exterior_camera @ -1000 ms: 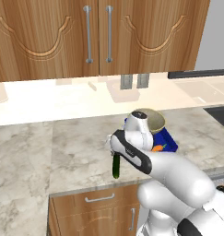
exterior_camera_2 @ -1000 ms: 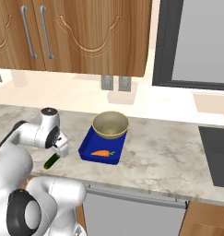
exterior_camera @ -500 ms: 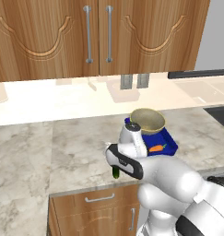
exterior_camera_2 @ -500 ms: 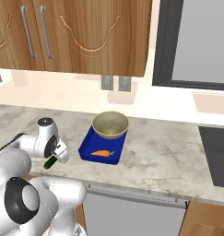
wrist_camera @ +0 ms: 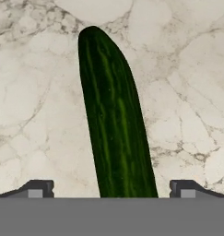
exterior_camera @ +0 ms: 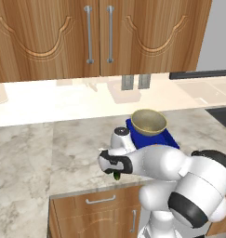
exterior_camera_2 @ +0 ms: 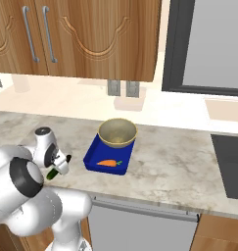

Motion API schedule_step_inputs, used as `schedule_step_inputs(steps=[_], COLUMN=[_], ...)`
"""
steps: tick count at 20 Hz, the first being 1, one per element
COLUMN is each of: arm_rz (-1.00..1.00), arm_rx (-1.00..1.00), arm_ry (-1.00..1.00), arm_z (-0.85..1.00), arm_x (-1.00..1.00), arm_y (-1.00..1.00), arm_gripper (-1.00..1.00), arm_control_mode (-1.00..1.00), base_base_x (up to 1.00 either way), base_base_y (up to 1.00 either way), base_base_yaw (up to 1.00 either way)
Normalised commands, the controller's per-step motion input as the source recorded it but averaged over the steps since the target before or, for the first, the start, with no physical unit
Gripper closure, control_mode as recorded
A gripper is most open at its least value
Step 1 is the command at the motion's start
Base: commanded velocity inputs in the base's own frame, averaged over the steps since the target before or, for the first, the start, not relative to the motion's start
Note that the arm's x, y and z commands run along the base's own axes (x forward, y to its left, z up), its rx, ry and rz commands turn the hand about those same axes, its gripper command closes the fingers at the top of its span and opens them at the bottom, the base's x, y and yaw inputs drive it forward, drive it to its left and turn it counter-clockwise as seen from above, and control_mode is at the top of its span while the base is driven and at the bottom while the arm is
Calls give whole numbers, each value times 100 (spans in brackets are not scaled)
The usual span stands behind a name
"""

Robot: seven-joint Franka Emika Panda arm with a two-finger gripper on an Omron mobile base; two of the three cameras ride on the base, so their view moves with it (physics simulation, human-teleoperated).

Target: Place the two vegetables and bowl onto the tray for setting up a vegetable dip station.

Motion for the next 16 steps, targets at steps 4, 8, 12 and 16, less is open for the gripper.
schedule_step_inputs(steps=[4, 8, 12, 16], arm_rz=[0, 0, -1, -8], arm_rx=[0, 0, 0, 0], arm_ry=[10, 3, -11, -11], arm_z=[-32, -37, -23, 0], arm_x=[0, -2, -21, -26], arm_y=[-9, 0, -1, -3], arm_gripper=[-100, 100, 100, 100], arm_control_mode=[-100, -100, -100, -100], base_base_x=[0, 0, 0, 0], base_base_y=[0, 0, 0, 0], base_base_yaw=[0, 0, 0, 0])
